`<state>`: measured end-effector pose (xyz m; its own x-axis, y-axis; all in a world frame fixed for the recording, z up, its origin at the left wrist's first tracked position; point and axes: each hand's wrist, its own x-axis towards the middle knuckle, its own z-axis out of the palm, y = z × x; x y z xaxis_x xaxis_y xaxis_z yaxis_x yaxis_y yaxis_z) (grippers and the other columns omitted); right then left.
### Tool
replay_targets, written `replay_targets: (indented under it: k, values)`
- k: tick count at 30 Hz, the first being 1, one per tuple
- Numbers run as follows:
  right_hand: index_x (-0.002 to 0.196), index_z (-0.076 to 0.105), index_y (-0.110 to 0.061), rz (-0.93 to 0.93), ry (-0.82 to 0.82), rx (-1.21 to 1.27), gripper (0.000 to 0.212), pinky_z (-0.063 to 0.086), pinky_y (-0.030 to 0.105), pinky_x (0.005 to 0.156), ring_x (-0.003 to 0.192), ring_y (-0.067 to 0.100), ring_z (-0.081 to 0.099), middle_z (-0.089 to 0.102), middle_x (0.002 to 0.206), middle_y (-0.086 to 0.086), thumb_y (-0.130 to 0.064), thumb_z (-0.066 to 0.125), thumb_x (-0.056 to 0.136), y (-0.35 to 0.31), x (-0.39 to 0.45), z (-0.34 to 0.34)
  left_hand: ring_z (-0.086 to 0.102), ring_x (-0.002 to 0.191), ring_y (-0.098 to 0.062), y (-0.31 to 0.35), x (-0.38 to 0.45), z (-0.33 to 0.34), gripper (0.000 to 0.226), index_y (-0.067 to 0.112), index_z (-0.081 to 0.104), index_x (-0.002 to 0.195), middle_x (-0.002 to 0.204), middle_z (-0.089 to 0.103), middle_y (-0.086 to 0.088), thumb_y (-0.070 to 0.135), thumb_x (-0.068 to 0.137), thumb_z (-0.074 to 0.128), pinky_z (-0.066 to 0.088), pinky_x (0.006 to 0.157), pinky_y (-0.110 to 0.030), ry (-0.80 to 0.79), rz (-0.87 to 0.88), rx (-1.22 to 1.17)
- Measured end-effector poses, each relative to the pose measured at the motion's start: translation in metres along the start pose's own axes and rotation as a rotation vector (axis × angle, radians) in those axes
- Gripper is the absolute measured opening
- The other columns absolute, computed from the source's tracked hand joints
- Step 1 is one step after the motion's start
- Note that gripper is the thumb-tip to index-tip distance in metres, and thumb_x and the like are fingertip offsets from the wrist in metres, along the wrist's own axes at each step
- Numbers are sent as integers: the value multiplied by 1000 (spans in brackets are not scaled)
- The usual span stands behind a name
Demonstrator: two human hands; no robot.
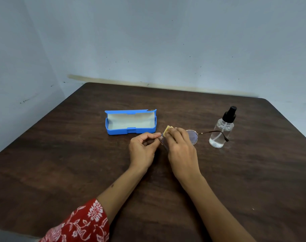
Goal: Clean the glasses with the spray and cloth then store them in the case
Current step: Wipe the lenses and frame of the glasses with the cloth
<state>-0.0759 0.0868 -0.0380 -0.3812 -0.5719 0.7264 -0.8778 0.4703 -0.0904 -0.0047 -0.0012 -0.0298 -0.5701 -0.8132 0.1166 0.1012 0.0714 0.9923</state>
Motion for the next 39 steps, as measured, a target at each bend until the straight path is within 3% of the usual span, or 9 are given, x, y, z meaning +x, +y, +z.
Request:
replay_targets:
  k: [4,8,12,17,21,25,31,36,39]
  values:
    - [94,72,-5,-27,-9,90,30,53,25,70,100,17,53,69,99,4,-10,45,83,-5,-7,-1,70,87,-11,-2,1,-1,14,9,73,87,91,74,-3,1,76,72,56,85,-35,7,-8,-21]
    - [94,72,-4,4,-18,61,18,54,26,64,103,17,48,68,101,5,-5,67,76,2,-3,-4,71,88,-18,-3,1,0,12,9,74,84,90,75,-6,3,74,75,56,86,-39,7,-26,-70]
    - [94,72,-3,9,-20,11,20,52,26,65,98,19,54,68,97,5,-6,74,74,0,-3,-3,71,88,-18,-3,1,0,12,10,73,81,90,75,-5,0,75,74,56,86,-41,18,-34,-71]
    - [91,73,-7,-36,-4,90,32,50,24,65,92,15,47,69,89,1,-11,43,82,-8,-11,-5,71,88,-16,-1,1,0,12,7,73,85,91,74,-7,-1,75,73,56,87,-38,23,-47,-71]
    - [96,72,-4,48,-34,54,19,54,26,65,104,19,51,68,103,6,-4,70,77,-1,-2,0,71,87,-13,-1,1,0,13,6,73,86,91,74,-5,1,74,74,56,84,-34,5,-29,-62]
    - [96,73,-4,34,-36,161,33,55,26,69,104,16,50,68,103,5,-8,43,81,-5,-6,-1,71,88,-13,-2,1,0,14,6,73,88,92,74,-5,1,75,73,56,82,-31,8,-33,-55]
    - [102,70,-3,46,-58,174,28,54,28,75,112,19,47,66,112,7,-1,75,74,5,0,-4,70,87,-10,0,0,1,15,9,73,86,91,74,-2,-2,76,71,55,79,-24,-37,2,-52]
    - [98,72,-7,46,-35,255,37,55,27,70,99,19,55,67,101,1,-8,41,77,-4,-8,-8,71,91,-21,-2,2,0,13,4,73,87,92,74,-10,-1,75,72,55,85,-36,8,-47,-126]
    - [94,73,-8,6,-39,202,39,53,24,62,97,16,51,68,96,0,-12,38,77,-4,-8,-11,70,92,-23,-2,1,0,12,2,73,86,93,74,-11,-1,74,73,55,87,-40,5,-53,-136]
